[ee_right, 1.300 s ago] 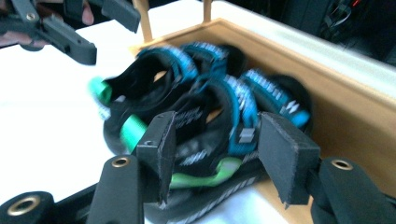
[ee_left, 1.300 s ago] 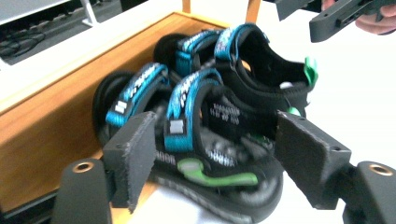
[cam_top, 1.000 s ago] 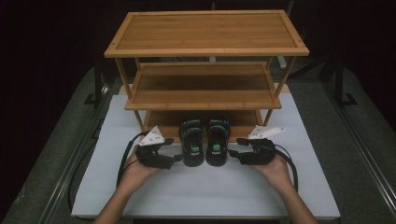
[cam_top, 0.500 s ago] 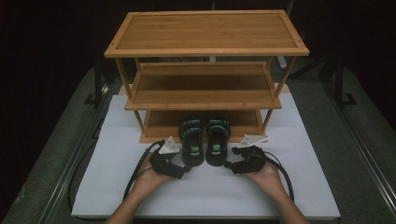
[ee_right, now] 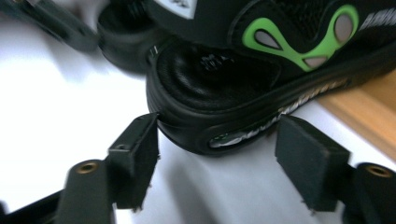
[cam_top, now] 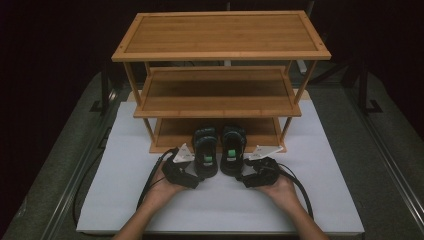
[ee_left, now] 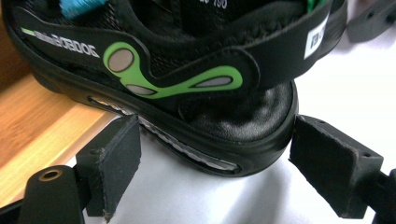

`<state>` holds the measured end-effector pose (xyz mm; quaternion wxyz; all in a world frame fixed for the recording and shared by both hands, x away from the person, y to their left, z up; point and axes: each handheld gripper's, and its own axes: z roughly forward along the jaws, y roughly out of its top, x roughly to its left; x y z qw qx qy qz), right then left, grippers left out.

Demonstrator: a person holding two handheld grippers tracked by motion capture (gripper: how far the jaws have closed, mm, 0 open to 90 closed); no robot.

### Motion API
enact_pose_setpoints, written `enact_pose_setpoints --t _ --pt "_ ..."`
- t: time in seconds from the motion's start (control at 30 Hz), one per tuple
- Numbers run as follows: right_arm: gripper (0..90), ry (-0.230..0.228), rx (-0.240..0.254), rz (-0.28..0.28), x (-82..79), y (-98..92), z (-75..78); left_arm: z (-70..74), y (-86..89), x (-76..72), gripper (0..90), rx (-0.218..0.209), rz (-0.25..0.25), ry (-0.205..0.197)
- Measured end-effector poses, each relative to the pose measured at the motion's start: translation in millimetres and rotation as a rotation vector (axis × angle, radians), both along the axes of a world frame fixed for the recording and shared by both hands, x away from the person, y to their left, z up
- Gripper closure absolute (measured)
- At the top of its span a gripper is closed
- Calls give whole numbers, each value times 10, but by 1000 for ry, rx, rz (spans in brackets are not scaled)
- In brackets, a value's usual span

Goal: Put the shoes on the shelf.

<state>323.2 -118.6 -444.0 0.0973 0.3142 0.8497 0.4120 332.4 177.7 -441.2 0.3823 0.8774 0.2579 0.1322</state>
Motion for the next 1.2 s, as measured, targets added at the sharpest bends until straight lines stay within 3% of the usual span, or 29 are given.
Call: enact_pose_setpoints --t 0.17,0.27,0.37,0.5,0.63,0.73,0.77,0.87,0.93,1.07,1.2 --pt "350 -15 13 -10 26 -7 26 31 -5 19 163 2 -5 2" --pt "349 -8 11 -11 46 -3 8 -18 -48 -35 162 57 -15 5" --pt "349 -15 11 -9 54 2 16 -57 -74 -65 161 91 -9 -21" --pt "350 -17 18 -12 57 11 25 -49 -51 -13 163 57 -11 -7" --pt "352 -29 21 -14 91 16 50 40 28 86 219 -7 15 -28" --pt "358 -31 27 -19 123 22 59 68 44 146 234 -36 35 -33" --pt "361 -31 31 -19 144 27 61 72 49 176 236 -27 37 -34" --pt "367 -26 79 -23 224 33 88 45 50 275 229 -69 22 4" --pt "383 -52 47 -34 255 48 83 45 30 309 230 -67 21 0" --pt "370 -31 67 -34 306 39 66 37 2 361 230 -64 23 -7" --pt "405 -80 28 -48 370 96 86 45 -5 457 234 -49 38 -11"
